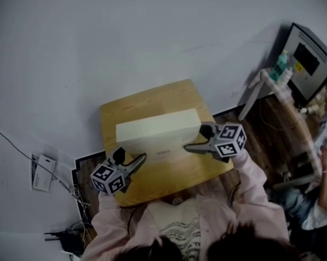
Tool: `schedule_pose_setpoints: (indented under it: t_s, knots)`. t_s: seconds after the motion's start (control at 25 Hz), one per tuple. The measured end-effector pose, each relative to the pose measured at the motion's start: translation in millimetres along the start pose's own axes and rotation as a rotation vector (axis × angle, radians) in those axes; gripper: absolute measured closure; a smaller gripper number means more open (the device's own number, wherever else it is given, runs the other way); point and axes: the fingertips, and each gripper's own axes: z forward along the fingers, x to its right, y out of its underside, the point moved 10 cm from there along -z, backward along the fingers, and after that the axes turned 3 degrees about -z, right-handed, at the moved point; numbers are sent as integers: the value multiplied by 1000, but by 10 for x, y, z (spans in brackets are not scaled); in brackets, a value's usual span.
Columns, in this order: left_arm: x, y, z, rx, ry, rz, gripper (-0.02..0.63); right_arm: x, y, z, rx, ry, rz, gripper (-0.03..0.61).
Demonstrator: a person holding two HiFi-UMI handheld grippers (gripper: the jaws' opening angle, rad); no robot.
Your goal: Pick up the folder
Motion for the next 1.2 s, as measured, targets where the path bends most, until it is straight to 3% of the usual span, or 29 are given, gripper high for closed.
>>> schedule_pose_setpoints:
  t_s: [1.2]
  knots:
    - [-77,28,88,67,4,-8,241,98,32,79,51,17,-56,242]
